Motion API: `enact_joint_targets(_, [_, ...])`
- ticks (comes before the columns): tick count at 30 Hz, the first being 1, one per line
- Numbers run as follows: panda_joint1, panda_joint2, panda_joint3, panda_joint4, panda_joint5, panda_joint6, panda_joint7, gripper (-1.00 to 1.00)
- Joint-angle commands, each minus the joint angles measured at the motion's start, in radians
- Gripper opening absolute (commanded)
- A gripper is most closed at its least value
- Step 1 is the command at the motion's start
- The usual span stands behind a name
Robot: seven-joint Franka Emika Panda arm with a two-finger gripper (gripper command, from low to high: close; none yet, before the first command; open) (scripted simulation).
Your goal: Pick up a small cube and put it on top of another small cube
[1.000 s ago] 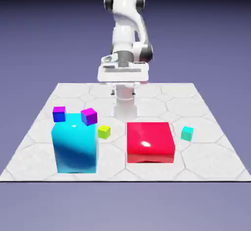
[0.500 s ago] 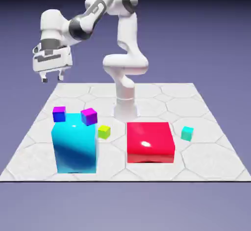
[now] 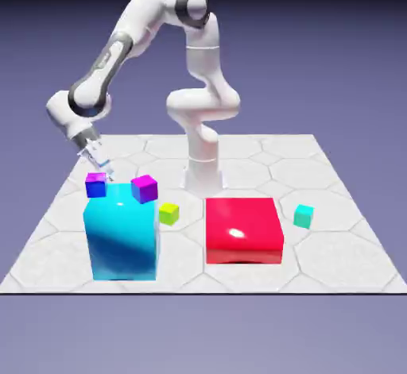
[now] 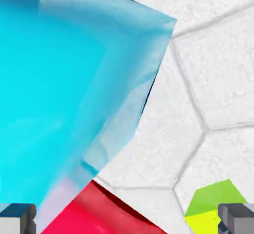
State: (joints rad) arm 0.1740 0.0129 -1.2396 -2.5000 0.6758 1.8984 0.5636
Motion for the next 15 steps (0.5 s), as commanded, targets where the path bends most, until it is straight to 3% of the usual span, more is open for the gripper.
enact_joint_targets(1, [0.038,0.034,-0.020,-0.023,0.037,-0.008,0.015,0.00])
enact_joint_targets(15, [0.545,0.513,-0.266,-0.375,0.558,-0.077,0.250,0.00])
